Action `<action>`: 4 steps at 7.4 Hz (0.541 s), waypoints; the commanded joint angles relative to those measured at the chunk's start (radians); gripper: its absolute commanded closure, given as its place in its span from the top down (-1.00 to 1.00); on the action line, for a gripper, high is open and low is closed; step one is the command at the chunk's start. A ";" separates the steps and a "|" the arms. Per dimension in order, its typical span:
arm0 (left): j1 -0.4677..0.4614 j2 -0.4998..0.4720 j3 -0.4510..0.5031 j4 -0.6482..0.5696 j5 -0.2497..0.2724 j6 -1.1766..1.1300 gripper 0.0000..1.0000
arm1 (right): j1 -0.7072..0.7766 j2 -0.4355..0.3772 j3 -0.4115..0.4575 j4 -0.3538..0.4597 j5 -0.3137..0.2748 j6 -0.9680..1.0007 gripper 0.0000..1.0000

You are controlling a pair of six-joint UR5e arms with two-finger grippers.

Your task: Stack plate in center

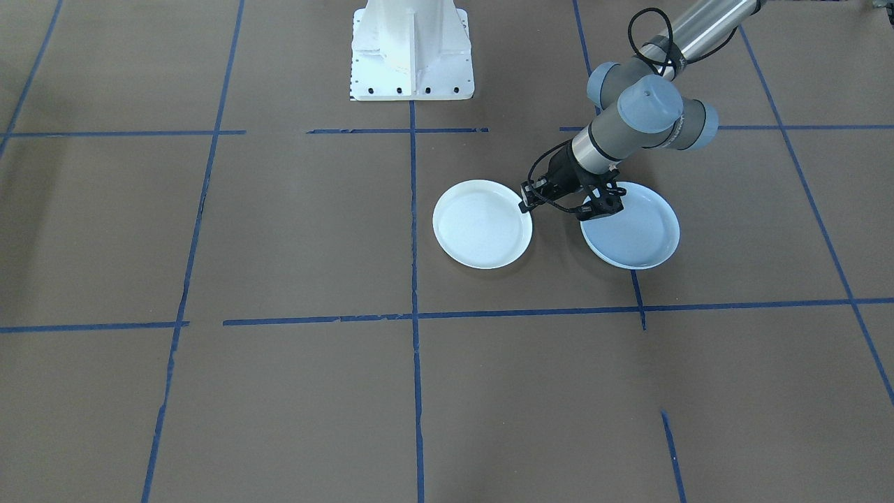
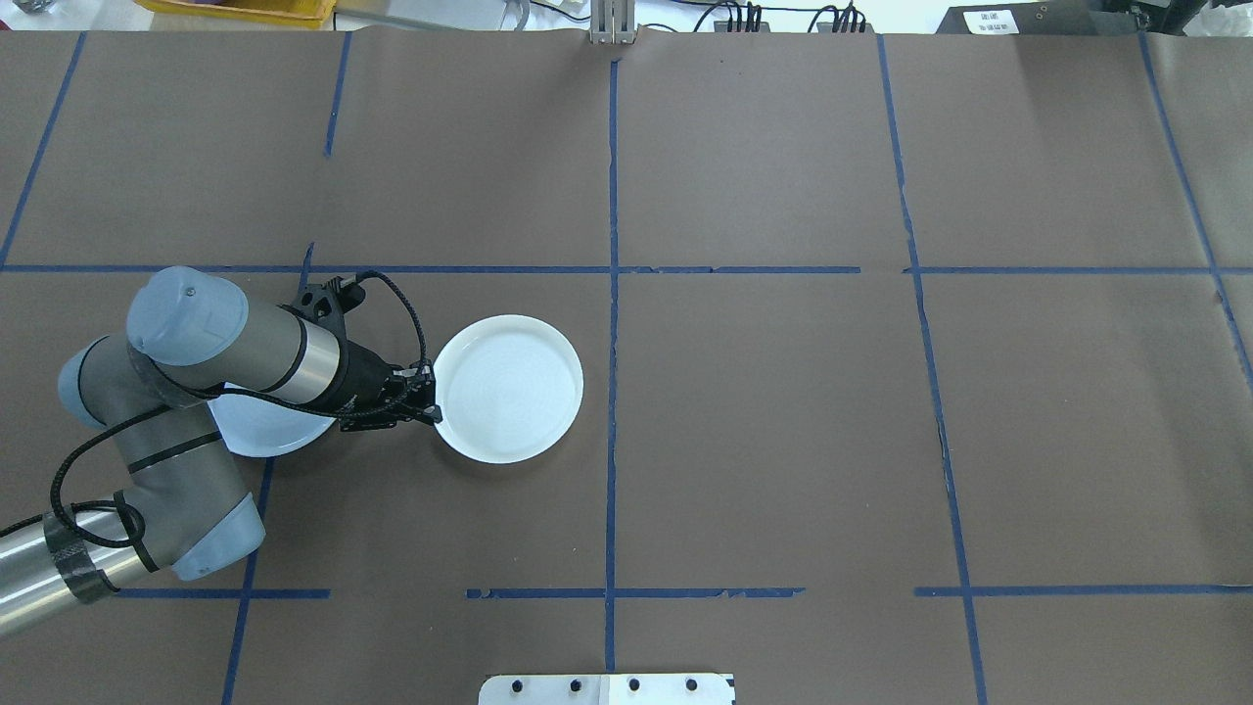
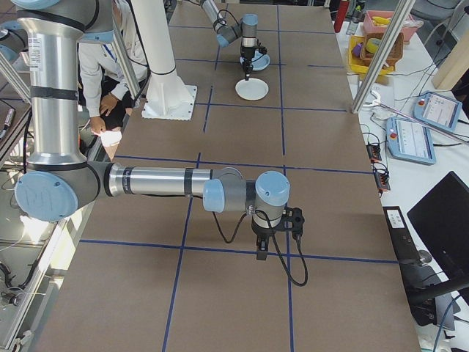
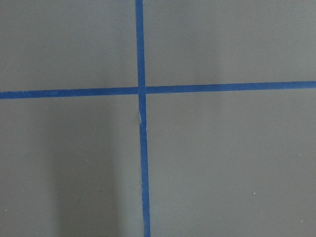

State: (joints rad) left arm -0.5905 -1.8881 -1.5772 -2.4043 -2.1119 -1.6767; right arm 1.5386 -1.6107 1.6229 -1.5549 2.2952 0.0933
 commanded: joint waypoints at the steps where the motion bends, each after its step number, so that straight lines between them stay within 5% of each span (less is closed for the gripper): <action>1: -0.002 0.006 -0.017 -0.001 -0.040 0.002 -1.00 | 0.000 0.000 0.000 -0.001 0.000 0.000 1.00; 2: -0.041 0.010 -0.035 -0.004 -0.128 0.003 -1.00 | 0.000 0.000 0.000 -0.001 0.000 0.000 1.00; 4: -0.130 0.017 -0.069 -0.006 -0.175 0.026 -1.00 | 0.000 0.000 0.000 -0.001 0.000 -0.001 1.00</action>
State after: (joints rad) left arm -0.6625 -1.8765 -1.6245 -2.4083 -2.2430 -1.6679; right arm 1.5386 -1.6107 1.6230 -1.5554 2.2948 0.0932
